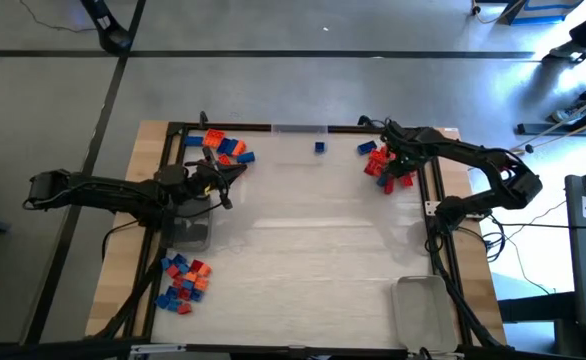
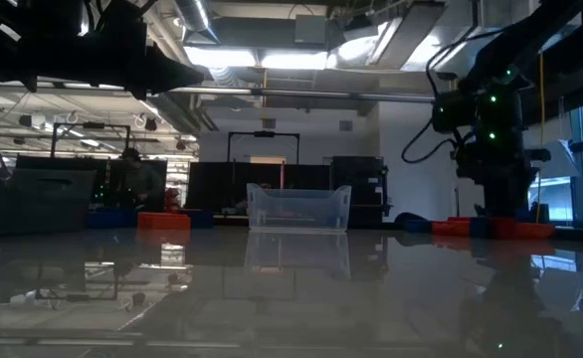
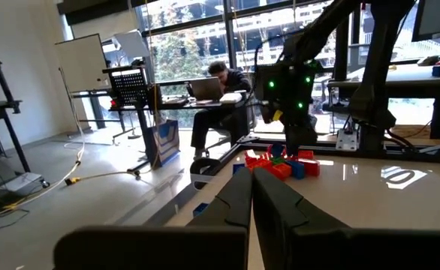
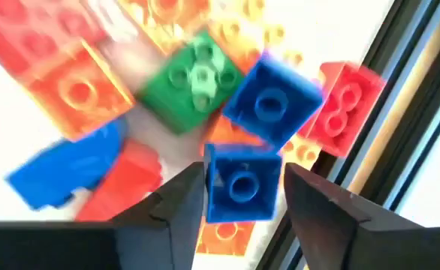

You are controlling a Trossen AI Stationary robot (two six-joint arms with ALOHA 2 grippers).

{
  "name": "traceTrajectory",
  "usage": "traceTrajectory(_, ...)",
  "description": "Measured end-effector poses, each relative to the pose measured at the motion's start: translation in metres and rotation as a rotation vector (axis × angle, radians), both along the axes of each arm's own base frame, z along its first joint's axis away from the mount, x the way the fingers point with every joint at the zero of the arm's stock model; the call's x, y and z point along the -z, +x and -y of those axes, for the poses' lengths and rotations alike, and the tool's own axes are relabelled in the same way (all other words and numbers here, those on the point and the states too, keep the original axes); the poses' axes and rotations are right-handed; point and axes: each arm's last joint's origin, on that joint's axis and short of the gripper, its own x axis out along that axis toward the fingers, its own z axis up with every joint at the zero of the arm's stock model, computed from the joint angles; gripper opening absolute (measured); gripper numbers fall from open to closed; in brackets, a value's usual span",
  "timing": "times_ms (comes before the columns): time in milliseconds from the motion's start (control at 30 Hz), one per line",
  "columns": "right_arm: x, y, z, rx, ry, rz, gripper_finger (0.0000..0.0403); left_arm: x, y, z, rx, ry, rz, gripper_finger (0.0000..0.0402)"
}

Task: Sort blocks by size
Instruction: Put the blue 4 stud game piece into the transparent bin

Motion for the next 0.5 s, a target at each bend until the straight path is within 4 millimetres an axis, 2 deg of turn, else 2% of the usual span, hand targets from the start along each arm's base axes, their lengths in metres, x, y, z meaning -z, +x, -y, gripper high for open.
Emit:
traceTrajectory(233, -0.022, 0.009, 0.006, -0.074, -0.034, 0.138, 0.0114, 0.000, 0.000, 0.000, 0.000, 0.000, 0.000, 0.0001)
traceTrajectory(500, -0.027, 0.020, 0.012, -0.168, -0.060, 0.330, 0.0060, 0.000, 0.000, 0.000, 0.000, 0.001, -0.001, 0.0001)
